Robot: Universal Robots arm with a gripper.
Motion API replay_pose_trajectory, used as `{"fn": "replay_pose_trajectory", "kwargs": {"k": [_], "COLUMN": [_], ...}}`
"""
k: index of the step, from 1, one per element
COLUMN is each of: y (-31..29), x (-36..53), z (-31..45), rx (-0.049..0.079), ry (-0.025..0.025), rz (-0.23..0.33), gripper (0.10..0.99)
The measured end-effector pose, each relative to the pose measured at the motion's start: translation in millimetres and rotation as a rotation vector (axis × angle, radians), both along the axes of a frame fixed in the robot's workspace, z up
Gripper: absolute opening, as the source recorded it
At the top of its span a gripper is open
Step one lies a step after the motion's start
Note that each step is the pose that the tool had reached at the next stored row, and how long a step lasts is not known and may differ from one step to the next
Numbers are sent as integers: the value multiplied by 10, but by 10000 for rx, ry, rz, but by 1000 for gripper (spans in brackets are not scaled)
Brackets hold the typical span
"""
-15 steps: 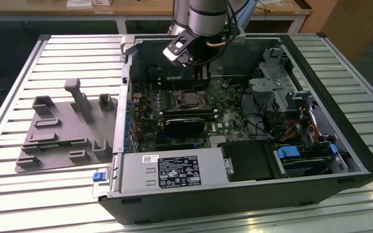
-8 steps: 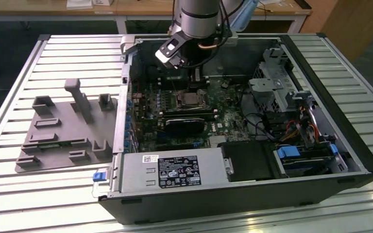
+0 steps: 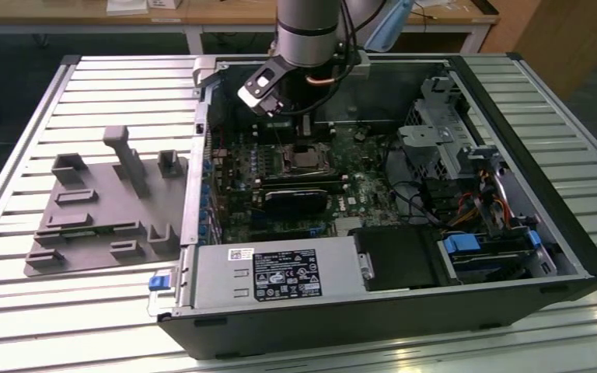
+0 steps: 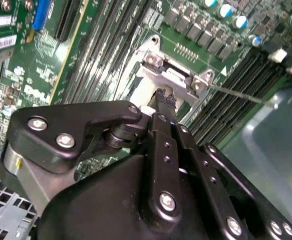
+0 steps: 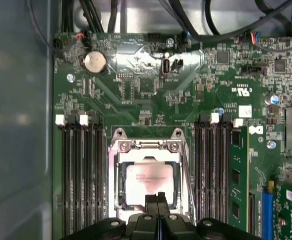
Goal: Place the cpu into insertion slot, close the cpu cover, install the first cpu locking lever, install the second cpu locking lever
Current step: 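Close the cpu cover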
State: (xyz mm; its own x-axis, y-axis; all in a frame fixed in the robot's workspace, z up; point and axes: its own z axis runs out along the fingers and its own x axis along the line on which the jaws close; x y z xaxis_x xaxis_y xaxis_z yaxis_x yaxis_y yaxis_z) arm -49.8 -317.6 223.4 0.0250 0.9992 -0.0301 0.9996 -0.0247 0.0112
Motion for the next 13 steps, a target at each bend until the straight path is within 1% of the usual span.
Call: {"fn": "replay_pose_trajectory", "kwargs": {"k": [4,5,13], "y": [-1,-1,-1], "x": [-5,-6,-6], "z": [-2,-2,-5], "rx": [2,1,2], "ry": [-6,-6,-6], "rz": [11,114,1529], "gripper": [106,106,106]}}
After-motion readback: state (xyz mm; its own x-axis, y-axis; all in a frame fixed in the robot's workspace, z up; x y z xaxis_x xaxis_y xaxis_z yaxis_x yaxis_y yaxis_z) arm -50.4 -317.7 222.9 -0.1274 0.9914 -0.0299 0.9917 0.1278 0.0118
